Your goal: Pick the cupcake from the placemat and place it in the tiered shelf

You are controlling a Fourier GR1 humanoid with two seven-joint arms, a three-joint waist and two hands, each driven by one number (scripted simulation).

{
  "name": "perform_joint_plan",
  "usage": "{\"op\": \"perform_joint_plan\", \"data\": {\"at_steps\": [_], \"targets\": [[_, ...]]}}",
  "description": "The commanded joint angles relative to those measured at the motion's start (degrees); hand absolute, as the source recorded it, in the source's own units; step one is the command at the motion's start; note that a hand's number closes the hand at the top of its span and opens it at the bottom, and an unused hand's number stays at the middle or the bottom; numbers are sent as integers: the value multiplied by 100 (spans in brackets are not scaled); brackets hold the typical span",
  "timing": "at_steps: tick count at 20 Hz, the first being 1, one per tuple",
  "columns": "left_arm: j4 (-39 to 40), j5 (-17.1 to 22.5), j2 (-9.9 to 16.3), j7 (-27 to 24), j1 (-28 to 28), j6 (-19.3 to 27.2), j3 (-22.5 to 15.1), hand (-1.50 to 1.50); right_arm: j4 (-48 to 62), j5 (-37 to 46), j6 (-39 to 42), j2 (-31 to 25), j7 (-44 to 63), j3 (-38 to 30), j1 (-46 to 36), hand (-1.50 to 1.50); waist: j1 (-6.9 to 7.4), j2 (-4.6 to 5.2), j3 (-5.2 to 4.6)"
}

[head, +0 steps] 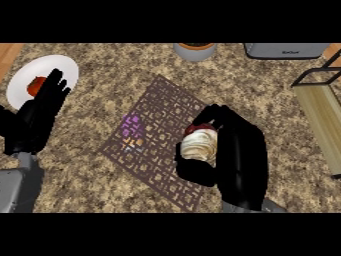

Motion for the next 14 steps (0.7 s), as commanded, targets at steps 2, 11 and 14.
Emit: {"op": "perform_joint_plan", "data": {"at_steps": [2,11,14], "targets": [[29,-155,-184,-151,141,42,-183,0,-714,384,503,15,1105,-237,-772,150,24,16,-1],[396,23,114,-212,-57,-222,134,0,-1849,-49,2476,-568,1056,-2206,-1350,150,-37,11,-2],[-12,-23,24,-60,15,-59,74,0,-1844,-269,2645,-818,950,-2834,-1368,150,5,6,1]]}}
